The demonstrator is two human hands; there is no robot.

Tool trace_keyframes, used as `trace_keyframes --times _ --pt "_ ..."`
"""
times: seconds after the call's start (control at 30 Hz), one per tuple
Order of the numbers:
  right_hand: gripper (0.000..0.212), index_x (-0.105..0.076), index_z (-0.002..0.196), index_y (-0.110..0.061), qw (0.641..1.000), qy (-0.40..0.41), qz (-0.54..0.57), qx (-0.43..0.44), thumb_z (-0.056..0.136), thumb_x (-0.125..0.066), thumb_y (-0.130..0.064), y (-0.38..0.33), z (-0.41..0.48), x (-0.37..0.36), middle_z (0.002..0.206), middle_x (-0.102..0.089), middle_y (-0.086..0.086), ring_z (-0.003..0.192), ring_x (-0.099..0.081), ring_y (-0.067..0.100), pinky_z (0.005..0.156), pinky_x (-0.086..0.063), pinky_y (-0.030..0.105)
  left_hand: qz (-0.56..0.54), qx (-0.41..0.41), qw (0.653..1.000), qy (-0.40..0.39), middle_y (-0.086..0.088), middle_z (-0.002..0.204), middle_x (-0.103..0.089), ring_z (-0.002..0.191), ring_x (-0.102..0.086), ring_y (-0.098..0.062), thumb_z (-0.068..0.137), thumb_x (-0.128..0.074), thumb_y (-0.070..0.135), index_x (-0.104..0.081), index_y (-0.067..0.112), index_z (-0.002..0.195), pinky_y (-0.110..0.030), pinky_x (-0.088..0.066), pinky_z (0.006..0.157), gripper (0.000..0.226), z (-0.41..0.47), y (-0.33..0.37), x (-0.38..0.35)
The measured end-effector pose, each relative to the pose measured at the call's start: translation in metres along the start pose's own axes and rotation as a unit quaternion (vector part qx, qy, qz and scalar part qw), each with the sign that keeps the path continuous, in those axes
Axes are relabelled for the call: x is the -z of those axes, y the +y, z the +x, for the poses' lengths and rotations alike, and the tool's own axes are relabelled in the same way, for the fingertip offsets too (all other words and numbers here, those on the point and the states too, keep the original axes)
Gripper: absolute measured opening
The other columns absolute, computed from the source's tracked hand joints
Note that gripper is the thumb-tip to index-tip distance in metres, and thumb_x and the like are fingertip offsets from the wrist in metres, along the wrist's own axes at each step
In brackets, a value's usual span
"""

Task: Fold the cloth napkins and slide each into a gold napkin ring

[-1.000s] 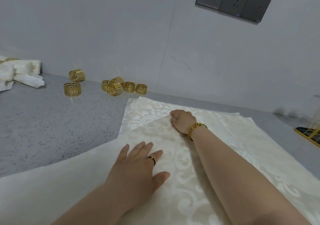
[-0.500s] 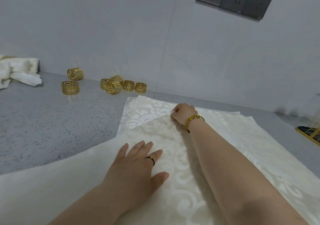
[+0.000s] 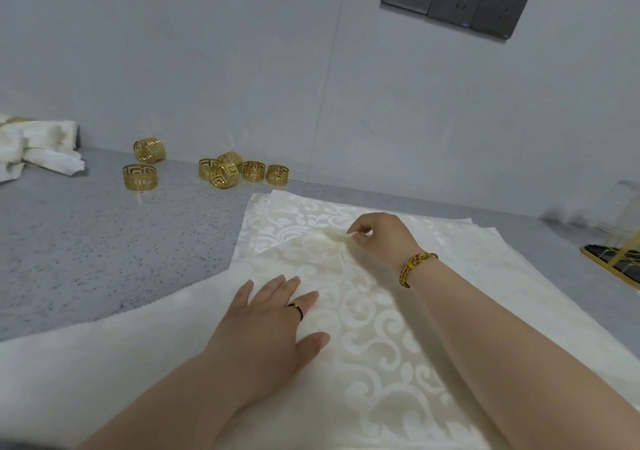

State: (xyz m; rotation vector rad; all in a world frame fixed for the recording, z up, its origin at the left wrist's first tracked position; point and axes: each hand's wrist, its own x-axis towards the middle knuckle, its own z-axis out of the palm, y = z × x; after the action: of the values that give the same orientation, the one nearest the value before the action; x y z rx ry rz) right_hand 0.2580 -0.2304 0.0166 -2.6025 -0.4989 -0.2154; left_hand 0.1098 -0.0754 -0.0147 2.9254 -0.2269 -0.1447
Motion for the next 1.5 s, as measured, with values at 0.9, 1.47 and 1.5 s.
trace_keyframes --times 0.9,1.47,1.5 --pt "0.045 -0.032 0.049 -0.017 0.998 -0.057 -0.008 0.018 0.092 -0.046 -0.022 0.016 -0.005 -0.009 0.056 -0.038 -0.003 0.078 -0.036 0.020 0.077 -0.032 0.033 -0.032 0.043 0.990 0.128 -0.001 0.130 -0.053 0.115 -0.050 -0.021 0.099 -0.032 0.027 -0.054 0.019 0.120 -0.028 -0.036 0.093 0.032 0.096 0.009 0.049" --pt "0.033 -0.049 0.121 -0.014 0.990 -0.052 0.126 -0.017 0.088 -0.052 -0.010 0.037 0.005 -0.011 0.127 -0.052 -0.001 0.117 -0.045 0.018 0.103 -0.034 0.032 -0.030 0.027 0.999 0.033 0.017 0.074 -0.045 0.090 -0.045 -0.014 0.083 -0.063 0.028 -0.044 0.028 0.066 -0.024 -0.021 0.083 0.025 0.170 0.005 0.044" --pt "0.036 -0.048 0.123 -0.014 0.989 -0.054 0.138 -0.025 0.088 -0.054 -0.011 0.039 0.005 -0.010 0.128 -0.052 0.000 0.117 -0.046 0.019 0.103 -0.035 0.034 -0.030 0.016 0.999 0.039 0.017 0.073 -0.044 0.086 -0.044 -0.012 0.083 -0.063 0.026 -0.043 0.028 0.066 -0.024 -0.021 0.083 0.027 0.168 0.007 0.045"
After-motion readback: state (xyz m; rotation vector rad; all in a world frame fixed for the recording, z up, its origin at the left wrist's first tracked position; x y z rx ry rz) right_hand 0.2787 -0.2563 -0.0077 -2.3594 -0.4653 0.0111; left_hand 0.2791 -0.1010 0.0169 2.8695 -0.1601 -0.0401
